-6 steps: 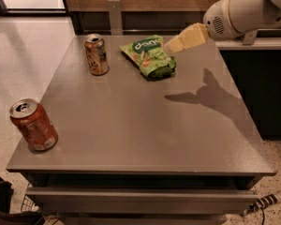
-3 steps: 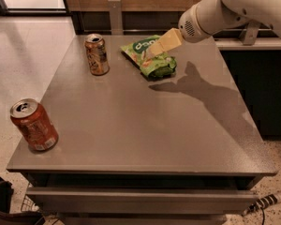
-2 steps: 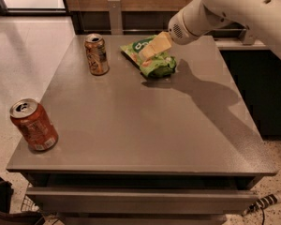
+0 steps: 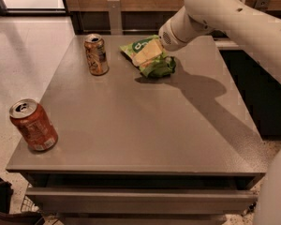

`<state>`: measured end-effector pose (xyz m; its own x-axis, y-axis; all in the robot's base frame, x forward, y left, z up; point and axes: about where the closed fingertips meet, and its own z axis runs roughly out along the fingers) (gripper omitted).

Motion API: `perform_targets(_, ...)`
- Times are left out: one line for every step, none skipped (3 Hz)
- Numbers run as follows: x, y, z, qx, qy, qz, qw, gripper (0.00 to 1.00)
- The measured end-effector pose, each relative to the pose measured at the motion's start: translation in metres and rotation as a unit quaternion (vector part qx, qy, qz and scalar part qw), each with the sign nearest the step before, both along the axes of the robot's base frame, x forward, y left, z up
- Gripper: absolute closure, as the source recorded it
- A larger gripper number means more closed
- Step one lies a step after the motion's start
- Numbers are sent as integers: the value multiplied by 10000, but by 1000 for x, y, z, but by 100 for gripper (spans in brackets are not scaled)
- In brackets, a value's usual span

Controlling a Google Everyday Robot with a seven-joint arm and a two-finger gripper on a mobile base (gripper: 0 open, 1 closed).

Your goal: Move green rice chip bag near coke can

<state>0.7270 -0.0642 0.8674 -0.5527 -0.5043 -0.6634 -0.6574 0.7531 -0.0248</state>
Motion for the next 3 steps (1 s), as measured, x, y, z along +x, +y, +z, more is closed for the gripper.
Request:
perform_targets(10,-1,-21,59,191,-90,9998,0)
perform_targets(14,0,-36,103,308,-93,9994,11)
perform_targets(15,2,-41,106,338,-78,9993,34)
